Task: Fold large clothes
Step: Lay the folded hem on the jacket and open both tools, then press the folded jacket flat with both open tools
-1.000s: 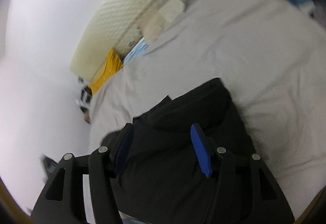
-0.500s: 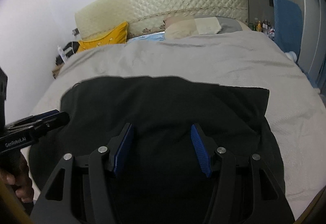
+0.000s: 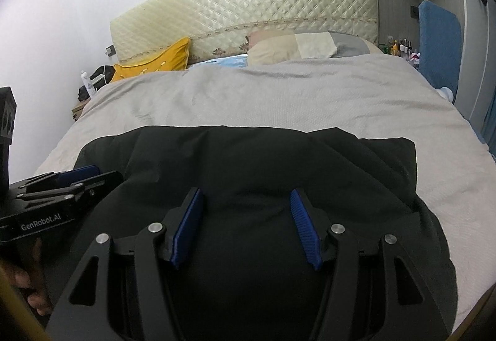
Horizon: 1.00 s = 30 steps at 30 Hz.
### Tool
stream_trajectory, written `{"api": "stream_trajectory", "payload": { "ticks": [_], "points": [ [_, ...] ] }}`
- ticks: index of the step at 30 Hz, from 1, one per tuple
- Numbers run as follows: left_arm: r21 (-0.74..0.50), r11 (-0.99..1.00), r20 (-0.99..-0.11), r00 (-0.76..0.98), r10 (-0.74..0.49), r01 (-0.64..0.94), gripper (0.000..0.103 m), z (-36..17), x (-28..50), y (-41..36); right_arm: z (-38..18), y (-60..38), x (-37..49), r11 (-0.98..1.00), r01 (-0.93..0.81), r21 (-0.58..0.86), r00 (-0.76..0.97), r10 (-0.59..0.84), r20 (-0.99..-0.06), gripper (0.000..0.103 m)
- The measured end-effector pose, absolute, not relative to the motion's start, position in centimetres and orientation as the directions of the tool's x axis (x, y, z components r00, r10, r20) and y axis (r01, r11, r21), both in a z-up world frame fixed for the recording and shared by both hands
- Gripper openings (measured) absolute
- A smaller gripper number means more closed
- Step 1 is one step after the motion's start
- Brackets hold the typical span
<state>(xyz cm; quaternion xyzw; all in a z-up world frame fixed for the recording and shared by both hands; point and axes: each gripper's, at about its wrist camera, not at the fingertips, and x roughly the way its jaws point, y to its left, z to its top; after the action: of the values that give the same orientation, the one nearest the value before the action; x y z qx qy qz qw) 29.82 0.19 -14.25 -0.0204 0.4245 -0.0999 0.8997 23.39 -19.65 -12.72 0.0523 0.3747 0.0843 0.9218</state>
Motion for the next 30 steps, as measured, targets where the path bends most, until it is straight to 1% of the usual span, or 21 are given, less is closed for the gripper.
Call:
{"api": "stream_trajectory", "payload": {
  "ticks": [9, 12, 14, 17, 19, 22, 28, 29, 30],
  "points": [
    [-0.064, 0.986, -0.757, 0.636, -0.148, 0.153, 0.062, -16.9, 31.5, -0.3, -15.4, -18.3, 26.1, 0.987, -0.099, 0.126, 0.687, 0.159, -0.709, 0.067],
    [-0.08, 0.986, -0.761, 0.63, -0.156, 0.148, 0.062, -17.9, 32.5, 0.0, -16.4, -17.7, 27.5, 0.988, -0.112, 0.103, 0.681, 0.151, -0.716, 0.067],
    [-0.061, 0.988, -0.763, 0.631, -0.139, 0.143, 0.062, -18.4, 32.7, -0.1, -16.8, -17.7, 27.8, 0.989, -0.109, 0.102, 0.681, 0.15, -0.717, 0.067],
    [-0.033, 0.989, -0.762, 0.637, -0.117, 0.143, 0.062, -18.6, 32.5, -0.4, -17.3, -17.1, 27.7, 0.992, -0.111, 0.065, 0.689, 0.124, -0.714, 0.068],
    [-0.021, 0.989, -0.758, 0.642, -0.111, 0.146, 0.062, -18.5, 32.1, -0.7, -17.3, -16.9, 27.2, 0.992, -0.114, 0.049, 0.698, 0.115, -0.707, 0.068],
    [-0.013, 0.99, -0.757, 0.645, -0.104, 0.144, 0.062, -18.1, 31.4, -0.8, -17.0, -17.3, 26.4, 0.99, -0.12, 0.067, 0.704, 0.133, -0.698, 0.068],
    [-0.042, 0.988, -0.76, 0.638, -0.128, 0.149, 0.062, -16.6, 29.9, 0.1, -14.8, -18.8, 24.9, 0.986, -0.127, 0.104, 0.712, 0.163, -0.683, 0.068],
    [-0.052, 0.987, -0.759, 0.637, -0.137, 0.151, 0.062, -16.2, 29.7, 0.5, -14.5, -19.0, 24.7, 0.987, -0.126, 0.101, 0.718, 0.16, -0.678, 0.07],
    [-0.061, 0.987, -0.756, 0.64, -0.142, 0.146, 0.062, -15.7, 29.4, 1.0, -13.9, -19.5, 24.4, 0.987, -0.127, 0.096, 0.727, 0.158, -0.669, 0.076]
  ]
}}
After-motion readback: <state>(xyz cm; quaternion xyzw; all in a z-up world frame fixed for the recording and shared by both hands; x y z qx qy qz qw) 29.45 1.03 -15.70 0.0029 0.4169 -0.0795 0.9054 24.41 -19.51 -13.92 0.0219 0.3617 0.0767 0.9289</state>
